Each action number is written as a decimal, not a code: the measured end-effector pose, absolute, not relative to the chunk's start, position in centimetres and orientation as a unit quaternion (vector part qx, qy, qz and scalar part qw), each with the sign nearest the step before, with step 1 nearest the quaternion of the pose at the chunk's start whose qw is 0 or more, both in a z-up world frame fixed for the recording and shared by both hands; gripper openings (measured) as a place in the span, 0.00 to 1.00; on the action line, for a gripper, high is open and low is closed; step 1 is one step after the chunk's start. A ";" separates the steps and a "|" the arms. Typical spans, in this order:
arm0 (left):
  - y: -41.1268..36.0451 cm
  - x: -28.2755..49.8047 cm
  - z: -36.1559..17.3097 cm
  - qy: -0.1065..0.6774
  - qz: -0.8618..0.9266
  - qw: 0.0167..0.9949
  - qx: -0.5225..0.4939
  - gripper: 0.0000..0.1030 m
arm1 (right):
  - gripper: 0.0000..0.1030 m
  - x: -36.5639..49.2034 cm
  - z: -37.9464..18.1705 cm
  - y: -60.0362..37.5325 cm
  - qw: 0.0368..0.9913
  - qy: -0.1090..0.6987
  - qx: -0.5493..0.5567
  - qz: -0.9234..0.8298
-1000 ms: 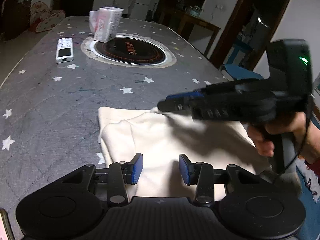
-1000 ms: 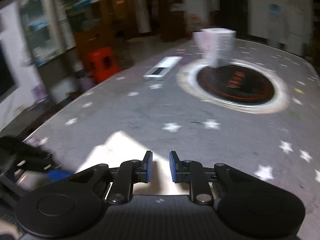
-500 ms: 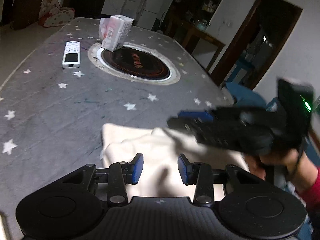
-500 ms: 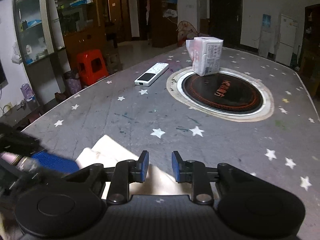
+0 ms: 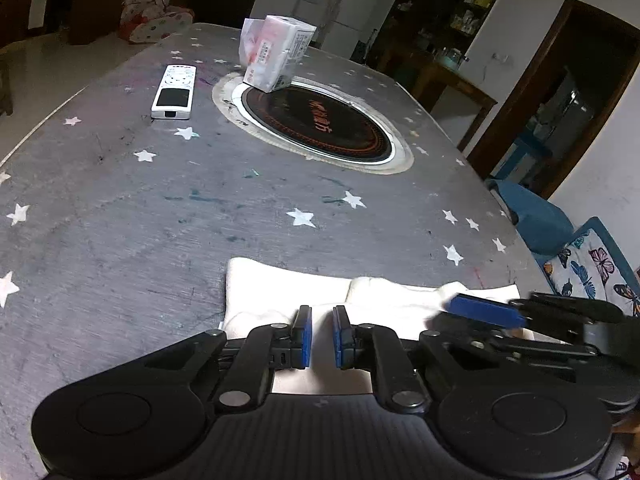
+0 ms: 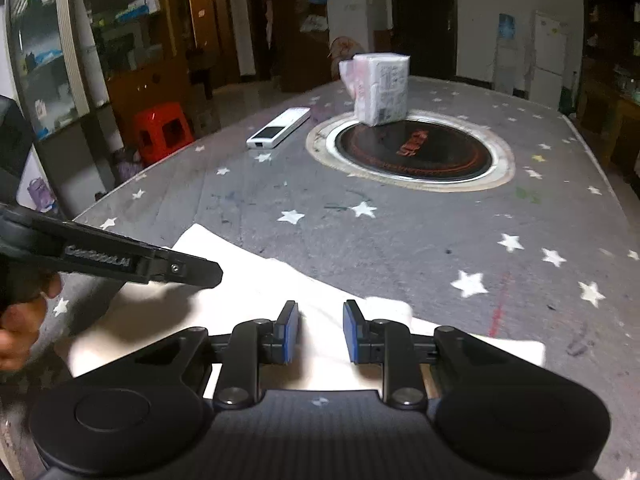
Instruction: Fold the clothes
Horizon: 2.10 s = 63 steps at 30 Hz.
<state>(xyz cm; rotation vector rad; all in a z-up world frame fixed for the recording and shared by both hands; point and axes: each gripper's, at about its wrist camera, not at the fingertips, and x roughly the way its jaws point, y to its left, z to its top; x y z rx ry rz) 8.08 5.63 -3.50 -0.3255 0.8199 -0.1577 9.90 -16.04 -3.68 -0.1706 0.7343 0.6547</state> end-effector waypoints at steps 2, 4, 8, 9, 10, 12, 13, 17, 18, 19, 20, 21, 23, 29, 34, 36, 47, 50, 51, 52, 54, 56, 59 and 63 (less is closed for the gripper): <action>5.3 8.1 -3.5 0.395 -0.075 0.904 -0.147 0.12 | 0.22 9.3 -3.7 -17.2 0.881 0.352 -0.085 0.303; 5.1 8.0 -3.4 0.393 -0.074 0.906 -0.139 0.12 | 0.22 8.9 -3.5 -18.6 0.885 0.356 -0.079 0.290; 5.1 8.0 -3.5 0.392 -0.075 0.907 -0.138 0.12 | 0.22 7.1 -3.0 -21.3 0.891 0.361 -0.073 0.265; 5.2 8.0 -3.4 0.392 -0.075 0.907 -0.137 0.12 | 0.22 6.7 -3.1 -21.8 0.892 0.364 -0.077 0.257; 5.1 8.0 -3.4 0.391 -0.074 0.908 -0.134 0.12 | 0.22 6.5 -3.3 -22.1 0.893 0.367 -0.080 0.249; 4.9 7.9 -3.3 0.391 -0.072 0.908 -0.130 0.12 | 0.22 6.4 -3.5 -23.3 0.897 0.366 -0.070 0.237; 4.9 7.9 -3.2 0.392 -0.072 0.908 -0.128 0.12 | 0.22 6.4 -3.4 -23.8 0.899 0.367 -0.062 0.231; 4.3 7.3 -2.2 0.384 -0.075 0.913 -0.117 0.13 | 0.18 7.0 -2.1 -23.8 0.909 0.342 -0.051 0.233; 4.1 7.0 -1.9 0.380 -0.080 0.914 -0.114 0.13 | 0.16 7.4 -2.0 -23.3 0.907 0.341 -0.050 0.242; 3.8 6.7 -1.7 0.379 -0.087 0.914 -0.113 0.13 | 0.14 7.7 -1.9 -22.9 0.905 0.339 -0.049 0.251; 3.5 6.3 -1.5 0.379 -0.097 0.913 -0.113 0.13 | 0.10 8.2 -2.1 -22.4 0.903 0.341 -0.049 0.257; 3.2 6.0 -1.4 0.381 -0.108 0.911 -0.114 0.13 | 0.10 8.7 -2.4 -21.8 0.900 0.345 -0.053 0.261; 2.7 5.5 -1.5 0.386 -0.128 0.906 -0.114 0.13 | 0.09 9.8 -3.5 -20.9 0.893 0.361 -0.060 0.260; 2.1 4.2 -1.8 0.394 -0.142 0.903 -0.094 0.14 | 0.09 10.2 -2.7 -22.8 0.899 0.363 -0.028 0.244; 1.2 2.8 -1.7 0.385 -0.169 0.904 -0.081 0.16 | 0.09 6.2 -0.9 -24.9 0.895 0.358 -0.071 0.255; 0.6 2.3 -1.9 0.383 -0.175 0.905 -0.069 0.16 | 0.09 4.3 -0.8 -24.8 0.889 0.359 -0.087 0.271; 1.9 0.6 -3.1 0.398 -0.166 0.899 -0.077 0.15 | 0.09 -0.4 -3.2 -24.6 0.888 0.367 -0.122 0.248; 2.4 -0.1 -3.0 0.402 -0.172 0.895 -0.085 0.15 | 0.09 -1.3 -2.9 -24.4 0.882 0.374 -0.133 0.254; 2.6 -0.3 -2.8 0.404 -0.176 0.893 -0.088 0.15 | 0.09 -1.4 -2.6 -24.4 0.880 0.378 -0.131 0.257; 2.7 -0.5 -2.6 0.405 -0.179 0.892 -0.089 0.15 | 0.09 -1.5 -2.4 -24.5 0.878 0.382 -0.130 0.259; 2.7 -0.9 -1.9 0.397 -0.180 0.896 -0.080 0.16 | 0.09 -1.4 -1.8 -24.4 0.877 0.381 -0.126 0.264; 2.5 -1.4 -1.1 0.382 -0.186 0.903 -0.070 0.17 | 0.10 -1.2 -1.1 -24.1 0.880 0.371 -0.122 0.271; 2.2 -2.0 -0.8 0.373 -0.196 0.905 -0.059 0.20 | 0.10 -1.0 -0.8 -22.7 0.877 0.360 -0.119 0.295; 2.4 -2.7 -1.7 0.383 -0.185 0.904 -0.045 0.20 | 0.10 -1.4 -1.5 -20.3 0.866 0.348 -0.130 0.333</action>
